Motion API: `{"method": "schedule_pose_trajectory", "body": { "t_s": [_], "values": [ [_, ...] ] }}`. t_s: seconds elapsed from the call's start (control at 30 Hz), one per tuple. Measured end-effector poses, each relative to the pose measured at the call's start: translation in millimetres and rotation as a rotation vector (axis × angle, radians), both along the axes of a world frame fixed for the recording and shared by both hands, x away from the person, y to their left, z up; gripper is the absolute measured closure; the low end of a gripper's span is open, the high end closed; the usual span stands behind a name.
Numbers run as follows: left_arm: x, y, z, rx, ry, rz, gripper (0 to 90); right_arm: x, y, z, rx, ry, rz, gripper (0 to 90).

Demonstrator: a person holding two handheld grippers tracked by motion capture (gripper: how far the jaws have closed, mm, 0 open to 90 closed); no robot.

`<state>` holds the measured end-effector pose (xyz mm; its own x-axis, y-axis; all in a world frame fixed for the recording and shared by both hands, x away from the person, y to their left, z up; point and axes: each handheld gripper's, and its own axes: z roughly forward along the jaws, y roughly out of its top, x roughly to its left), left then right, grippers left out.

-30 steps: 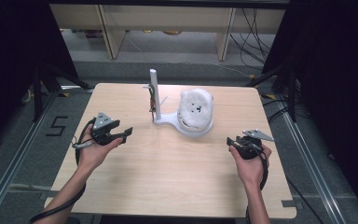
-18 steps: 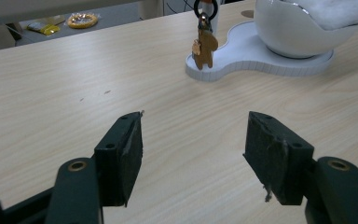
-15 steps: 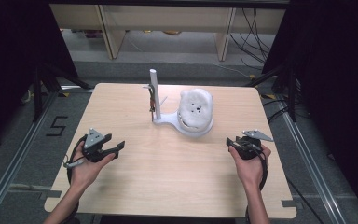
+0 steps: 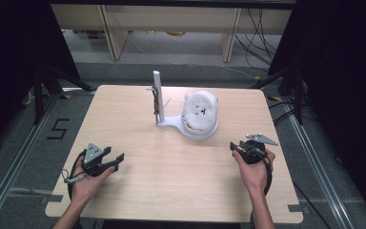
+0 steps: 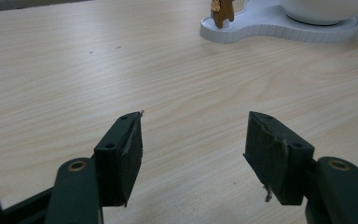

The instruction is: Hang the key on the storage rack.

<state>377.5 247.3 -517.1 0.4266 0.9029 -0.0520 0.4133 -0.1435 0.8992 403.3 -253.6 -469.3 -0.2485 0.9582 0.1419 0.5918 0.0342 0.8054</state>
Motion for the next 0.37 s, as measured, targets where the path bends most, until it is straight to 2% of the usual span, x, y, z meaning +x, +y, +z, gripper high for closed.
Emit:
{"method": "schedule_pose_trajectory", "body": {
  "t_s": [0.13,0.27,0.3,0.37],
  "values": [
    [0.0,-0.8,-5.9,-0.016,-0.011,-0.008,35.8,0.5,1.3,-2.0,-0.002,0.002,0.000,56.8],
    [-0.3,-1.4,-5.9,-0.021,-0.015,-0.008,35.2,1.4,2.9,-3.6,-0.011,-0.005,-0.009,56.7],
    [-0.4,-1.5,-5.7,-0.018,-0.013,-0.006,35.0,0.5,2.7,-2.6,-0.014,0.006,-0.007,56.7],
    [0.0,-1.4,-5.9,-0.024,-0.011,-0.006,34.9,0.9,3.1,-2.9,0.002,-0.001,0.000,56.5]
  ]
}}
